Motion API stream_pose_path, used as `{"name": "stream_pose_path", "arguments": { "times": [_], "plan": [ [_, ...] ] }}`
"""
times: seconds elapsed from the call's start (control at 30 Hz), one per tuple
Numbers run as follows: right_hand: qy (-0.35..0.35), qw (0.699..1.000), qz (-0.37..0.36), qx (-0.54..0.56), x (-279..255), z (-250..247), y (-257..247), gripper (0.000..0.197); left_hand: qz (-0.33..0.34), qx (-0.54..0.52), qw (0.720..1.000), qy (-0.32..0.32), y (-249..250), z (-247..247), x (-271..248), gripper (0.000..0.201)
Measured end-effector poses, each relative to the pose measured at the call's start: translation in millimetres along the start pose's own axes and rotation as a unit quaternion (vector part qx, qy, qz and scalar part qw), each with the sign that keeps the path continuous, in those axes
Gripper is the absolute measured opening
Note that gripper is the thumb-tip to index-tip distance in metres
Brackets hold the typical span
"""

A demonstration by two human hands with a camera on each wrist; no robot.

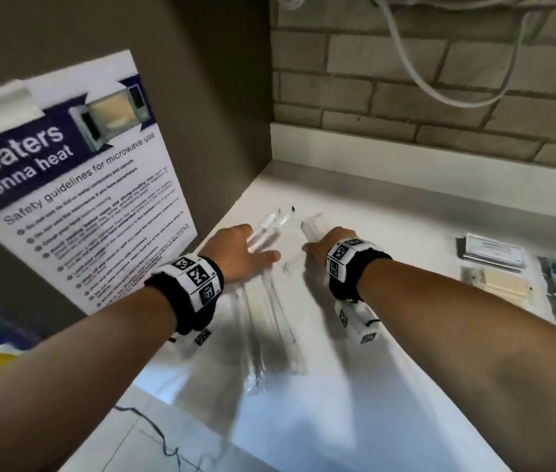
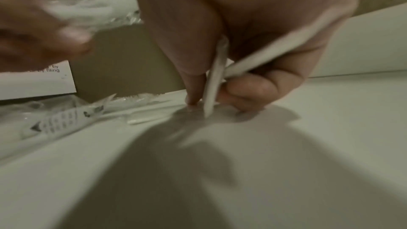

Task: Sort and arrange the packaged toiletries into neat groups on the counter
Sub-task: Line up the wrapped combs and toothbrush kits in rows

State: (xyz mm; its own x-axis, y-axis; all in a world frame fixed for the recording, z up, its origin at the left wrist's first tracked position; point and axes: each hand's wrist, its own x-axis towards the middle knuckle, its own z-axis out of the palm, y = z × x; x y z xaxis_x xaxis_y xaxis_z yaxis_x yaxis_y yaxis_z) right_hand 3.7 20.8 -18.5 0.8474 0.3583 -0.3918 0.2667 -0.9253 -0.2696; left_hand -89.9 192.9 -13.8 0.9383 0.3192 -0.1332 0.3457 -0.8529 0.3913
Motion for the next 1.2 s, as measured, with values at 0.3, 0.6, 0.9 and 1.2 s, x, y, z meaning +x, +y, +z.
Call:
{"name": "stream_pose_path", "arguments": {
  "times": [0.3, 0.6, 0.9, 1.2],
  "plan": [
    [-0.005, 0.942, -0.133, -0.308, -23.8, -27.7, -2.7, 0.055, -0.013, 0.091, 0.993, -0.075, 26.3, 39.6, -32.0, 0.048],
    [-0.028, 0.966, -0.065, -0.249, -33.6, -22.6, 19.4, 0.049, -0.055, -0.090, 0.994, 0.009, 18.6, -5.4, -28.4, 0.034],
    [-0.013, 0.997, -0.034, -0.067, 9.2, 11.3, 1.9, 0.026, -0.109, 0.055, 0.989, -0.086, -26.2, -9.6, -24.6, 0.061],
    [-0.074, 0.972, -0.037, 0.221, -47.5, 43.8, -64.6, 0.075, -0.161, -0.058, 0.982, -0.075, -41.1, 5.9, -34.0, 0.045]
  ]
}}
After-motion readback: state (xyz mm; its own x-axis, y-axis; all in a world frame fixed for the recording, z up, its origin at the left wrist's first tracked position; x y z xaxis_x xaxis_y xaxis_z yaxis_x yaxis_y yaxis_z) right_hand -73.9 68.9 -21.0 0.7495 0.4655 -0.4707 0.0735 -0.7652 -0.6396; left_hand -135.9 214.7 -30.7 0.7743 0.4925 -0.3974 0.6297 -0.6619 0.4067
